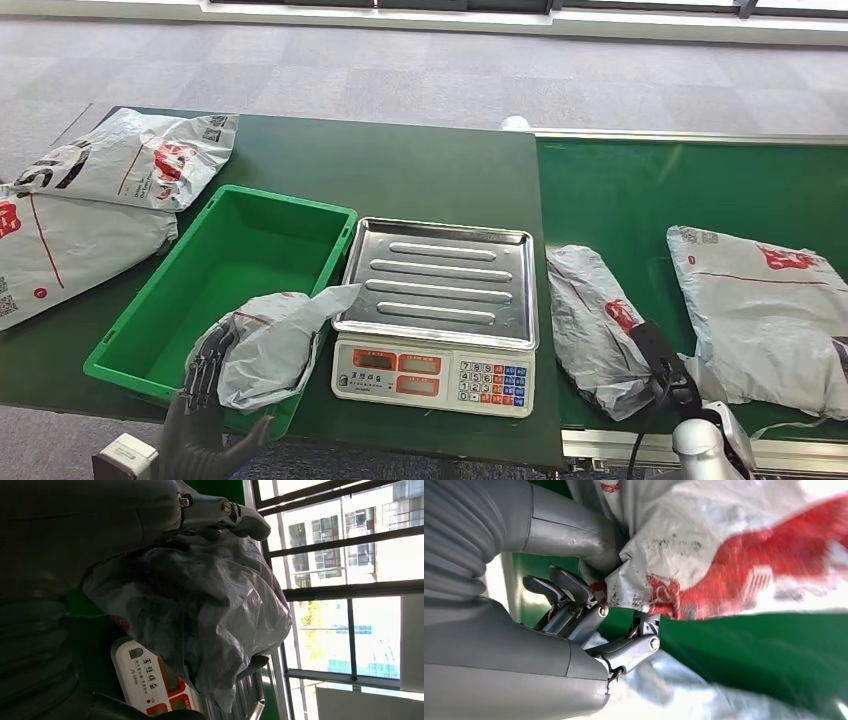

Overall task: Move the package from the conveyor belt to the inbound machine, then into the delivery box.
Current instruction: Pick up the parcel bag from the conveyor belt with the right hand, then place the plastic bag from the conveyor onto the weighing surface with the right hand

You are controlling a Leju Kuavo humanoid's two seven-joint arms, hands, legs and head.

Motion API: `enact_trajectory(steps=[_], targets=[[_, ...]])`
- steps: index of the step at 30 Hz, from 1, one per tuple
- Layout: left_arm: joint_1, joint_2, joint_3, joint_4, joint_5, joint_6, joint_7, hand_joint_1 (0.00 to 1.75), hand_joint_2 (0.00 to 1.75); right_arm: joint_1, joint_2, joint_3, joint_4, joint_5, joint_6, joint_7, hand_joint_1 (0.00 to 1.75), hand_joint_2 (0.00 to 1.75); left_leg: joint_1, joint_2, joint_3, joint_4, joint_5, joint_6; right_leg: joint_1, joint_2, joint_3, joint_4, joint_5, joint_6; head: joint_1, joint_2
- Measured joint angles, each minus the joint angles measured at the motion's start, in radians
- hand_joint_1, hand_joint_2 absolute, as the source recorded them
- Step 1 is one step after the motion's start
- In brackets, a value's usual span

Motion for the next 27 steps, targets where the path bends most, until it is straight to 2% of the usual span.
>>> enact_trajectory(steps=[5,8,15,19,22,27], targets=[[-0.001,0.000,0.001,0.002,0.000,-0.004,-0.031,0.00,1.75,-0.001,0.041,-0.014,-0.150,-0.372,-0.091,-0.250,1.75,1.75,0.000,0.003,-0.002,0.000,0.000,-0.001,0.000,0.002,-0.004,0.001,0.001,0.000,0.000,0.000],[-0.005,0.000,0.000,0.008,0.001,0.003,-0.041,0.00,1.75,-0.008,0.054,-0.011,-0.269,-0.497,-0.147,-0.310,1.75,1.75,0.000,0.001,-0.003,0.000,0.001,-0.001,0.000,0.002,-0.005,0.002,0.001,0.000,0.000,0.000],[-0.017,0.005,-0.009,0.022,0.011,0.034,-0.045,0.00,1.75,-0.040,0.059,0.035,-0.458,-0.544,-0.261,-0.360,1.75,1.75,0.000,0.003,-0.004,0.000,0.001,-0.001,0.000,0.003,-0.006,0.002,0.001,-0.001,0.000,0.000],[-0.022,0.018,-0.028,0.026,0.026,0.068,-0.049,0.00,1.75,-0.103,0.052,0.101,-0.531,-0.545,-0.292,-0.326,1.75,1.75,0.000,0.005,-0.004,0.000,0.002,-0.002,0.000,0.005,-0.007,0.002,0.002,-0.001,0.000,0.000],[-0.022,0.032,-0.049,0.027,0.036,0.084,-0.052,0.00,1.75,-0.165,0.036,0.162,-0.555,-0.541,-0.285,-0.288,1.75,1.75,0.000,0.005,-0.004,0.000,0.003,-0.002,0.000,0.006,-0.008,0.003,0.002,-0.001,0.000,0.000],[-0.030,0.059,-0.089,0.039,0.046,0.103,-0.060,0.00,1.75,-0.263,0.012,0.300,-0.538,-0.522,-0.213,-0.224,1.75,1.75,0.000,0.005,-0.005,0.000,0.003,-0.003,0.000,0.006,-0.008,0.004,0.003,-0.001,0.000,0.000]])
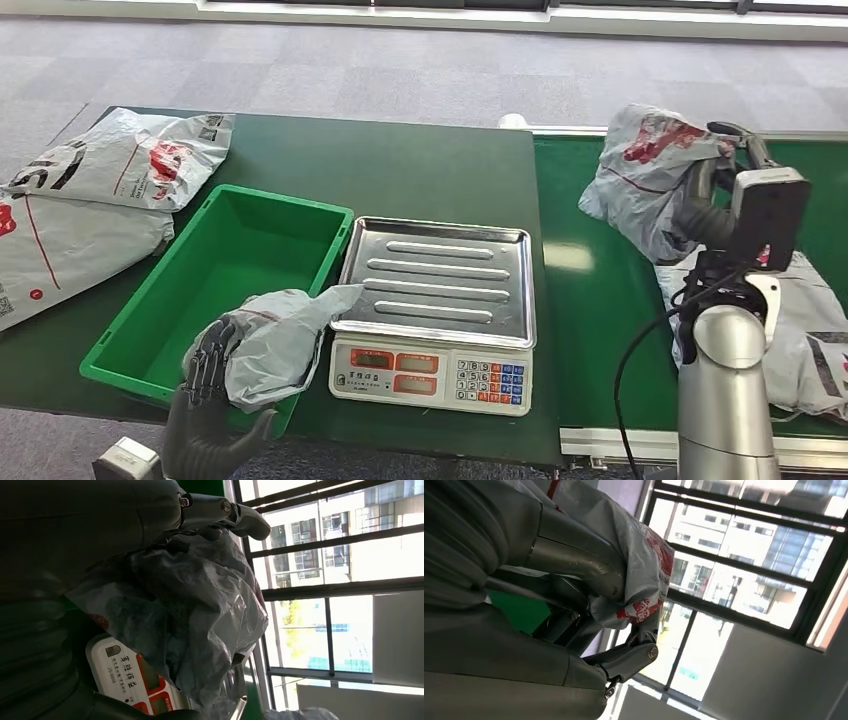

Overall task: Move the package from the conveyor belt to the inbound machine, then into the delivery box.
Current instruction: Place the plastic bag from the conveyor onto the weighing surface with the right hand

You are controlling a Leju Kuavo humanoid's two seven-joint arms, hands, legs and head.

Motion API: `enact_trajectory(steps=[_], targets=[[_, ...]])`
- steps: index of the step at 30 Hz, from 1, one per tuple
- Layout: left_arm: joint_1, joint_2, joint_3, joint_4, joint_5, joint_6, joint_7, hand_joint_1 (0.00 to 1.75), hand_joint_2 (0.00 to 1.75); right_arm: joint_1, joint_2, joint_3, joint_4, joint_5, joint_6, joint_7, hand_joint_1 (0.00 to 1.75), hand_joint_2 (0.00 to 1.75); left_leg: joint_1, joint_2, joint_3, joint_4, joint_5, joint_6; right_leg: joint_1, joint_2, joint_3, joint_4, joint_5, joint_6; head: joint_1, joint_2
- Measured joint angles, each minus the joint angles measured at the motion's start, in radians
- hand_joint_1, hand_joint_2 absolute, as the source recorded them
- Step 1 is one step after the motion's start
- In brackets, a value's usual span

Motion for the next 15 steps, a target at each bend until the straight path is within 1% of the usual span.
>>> enact_trajectory(steps=[4,6,8,13,15], targets=[[-0.019,0.012,-0.031,0.021,0.000,0.010,-0.007,0.00,1.75,-0.068,0.007,0.126,0.073,0.000,0.010,0.026,1.75,1.75,0.000,-0.001,0.000,0.000,0.001,0.000,0.000,-0.002,0.000,0.000,0.000,0.000,0.000,0.000],[-0.023,0.018,-0.041,0.029,0.000,0.015,-0.009,0.00,1.75,-0.089,0.012,0.165,0.099,-0.012,0.019,0.034,1.75,1.75,0.000,-0.003,-0.001,0.000,0.002,0.000,0.000,-0.004,0.000,0.001,0.000,0.000,0.000,0.000],[-0.028,0.024,-0.051,0.037,0.000,0.018,-0.010,0.00,1.75,-0.108,0.021,0.194,0.123,-0.022,0.048,0.053,1.75,1.75,0.000,-0.003,-0.002,0.000,0.002,0.000,0.000,-0.004,-0.001,0.001,0.000,0.000,0.000,0.000],[-0.055,0.043,-0.081,0.059,-0.001,0.031,-0.010,0.00,1.75,-0.166,0.084,0.290,0.212,0.022,0.104,0.141,1.75,1.75,0.001,-0.002,-0.003,0.000,0.003,-0.001,0.001,-0.002,-0.003,0.002,0.001,-0.002,0.000,0.000],[-0.061,0.050,-0.093,0.064,0.004,0.043,-0.005,0.00,1.75,-0.183,0.111,0.336,0.246,0.062,0.126,0.199,1.75,1.75,0.001,-0.003,-0.003,0.000,0.003,-0.002,0.001,-0.003,-0.003,0.002,0.001,-0.002,0.000,0.000]])
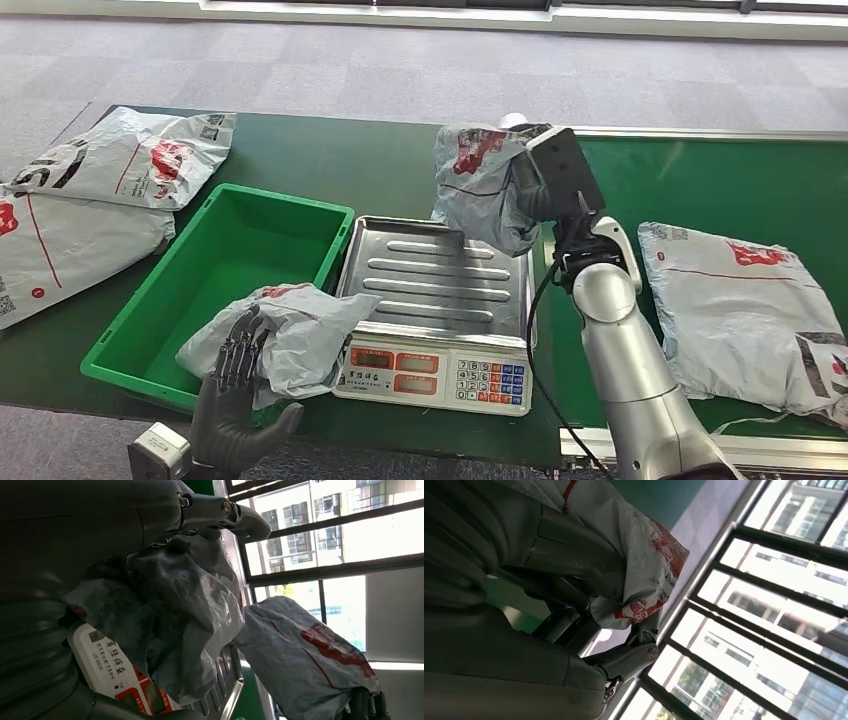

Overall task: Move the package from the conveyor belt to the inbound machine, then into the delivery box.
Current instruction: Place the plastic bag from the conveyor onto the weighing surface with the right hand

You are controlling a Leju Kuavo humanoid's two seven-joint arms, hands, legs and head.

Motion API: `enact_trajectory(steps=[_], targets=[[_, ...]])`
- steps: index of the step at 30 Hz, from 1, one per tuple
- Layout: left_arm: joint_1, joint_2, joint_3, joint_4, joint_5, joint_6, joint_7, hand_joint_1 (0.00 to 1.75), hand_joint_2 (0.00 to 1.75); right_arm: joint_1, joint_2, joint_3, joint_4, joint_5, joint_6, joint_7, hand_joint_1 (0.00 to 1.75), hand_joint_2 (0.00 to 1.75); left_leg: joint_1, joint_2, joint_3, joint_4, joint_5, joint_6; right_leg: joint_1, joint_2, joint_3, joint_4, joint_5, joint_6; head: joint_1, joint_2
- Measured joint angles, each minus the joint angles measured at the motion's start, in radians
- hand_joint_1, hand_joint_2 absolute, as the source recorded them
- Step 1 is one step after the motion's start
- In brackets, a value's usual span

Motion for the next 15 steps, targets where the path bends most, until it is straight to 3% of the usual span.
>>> enact_trajectory(steps=[6,15], targets=[[-0.015,0.025,-0.024,0.000,0.028,0.008,0.032,0.00,1.75,-0.017,0.046,0.153,0.078,0.151,0.112,0.185,1.75,1.75,0.001,0.000,0.000,0.000,0.000,0.000,0.001,0.000,-0.001,0.000,0.000,0.000,0.000,0.000],[-0.025,0.035,-0.035,0.001,0.028,-0.003,0.043,0.00,1.75,-0.014,0.054,0.217,0.120,0.193,0.154,0.219,1.75,1.75,0.001,-0.001,0.000,0.000,0.000,0.000,0.000,-0.001,-0.001,0.000,0.001,-0.001,0.000,0.000]])
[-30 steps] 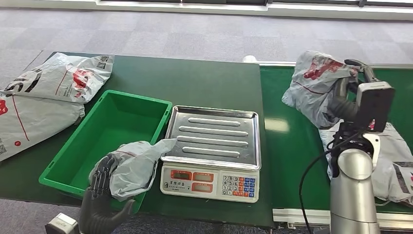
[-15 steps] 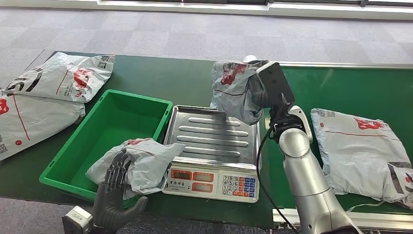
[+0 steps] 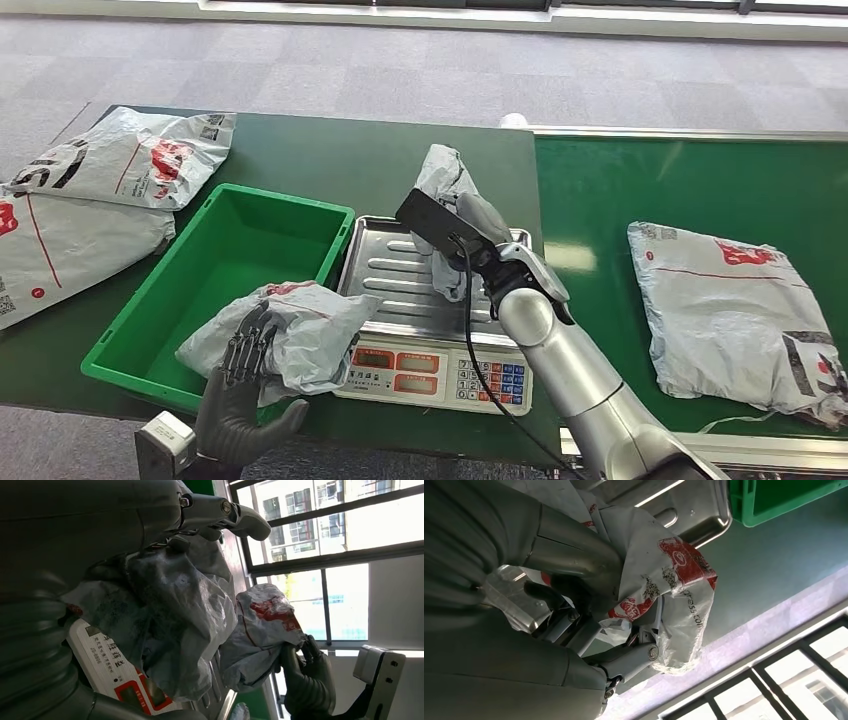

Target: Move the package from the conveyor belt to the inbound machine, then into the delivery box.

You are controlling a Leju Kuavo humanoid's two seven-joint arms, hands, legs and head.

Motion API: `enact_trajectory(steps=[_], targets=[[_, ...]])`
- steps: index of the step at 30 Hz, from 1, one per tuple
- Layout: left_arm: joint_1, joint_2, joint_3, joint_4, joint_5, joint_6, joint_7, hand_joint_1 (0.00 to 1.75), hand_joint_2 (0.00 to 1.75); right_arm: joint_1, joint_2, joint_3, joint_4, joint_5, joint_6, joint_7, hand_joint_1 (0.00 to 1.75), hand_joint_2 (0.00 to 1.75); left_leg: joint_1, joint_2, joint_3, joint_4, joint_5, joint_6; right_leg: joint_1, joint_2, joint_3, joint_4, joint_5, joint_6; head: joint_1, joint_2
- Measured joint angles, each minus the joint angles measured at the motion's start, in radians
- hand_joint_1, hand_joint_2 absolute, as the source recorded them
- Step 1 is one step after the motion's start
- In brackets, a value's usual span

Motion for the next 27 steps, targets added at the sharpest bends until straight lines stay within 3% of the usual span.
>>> enact_trajectory(steps=[7,12,21,27], targets=[[-0.001,0.003,0.000,0.000,-0.001,0.000,0.000,0.00,1.75,0.000,0.001,0.004,0.013,0.002,0.013,-0.006,1.75,1.75,0.000,0.000,0.000,0.000,0.000,0.000,0.000,0.000,0.000,0.000,0.000,0.000,0.000,0.000],[-0.002,0.002,0.000,0.005,-0.013,0.011,-0.003,0.00,1.75,-0.002,0.018,0.013,0.023,0.018,0.056,-0.064,1.75,1.75,0.000,0.000,0.000,0.000,0.000,0.000,0.000,0.000,0.000,0.000,0.000,0.000,0.000,0.000],[0.007,-0.014,0.003,-0.015,-0.031,0.036,-0.006,0.00,1.75,-0.017,0.097,0.123,0.039,0.012,0.138,-0.122,1.75,1.75,0.001,0.001,-0.001,0.000,0.000,0.000,0.001,0.001,-0.001,0.001,0.000,0.000,0.000,0.000],[0.012,-0.024,0.018,-0.033,-0.044,0.052,-0.013,0.00,1.75,-0.016,0.120,0.184,0.036,-0.037,0.208,-0.179,1.75,1.75,0.001,0.002,-0.001,0.000,0.000,0.000,0.001,0.002,-0.001,0.001,0.000,-0.001,0.000,0.000]])
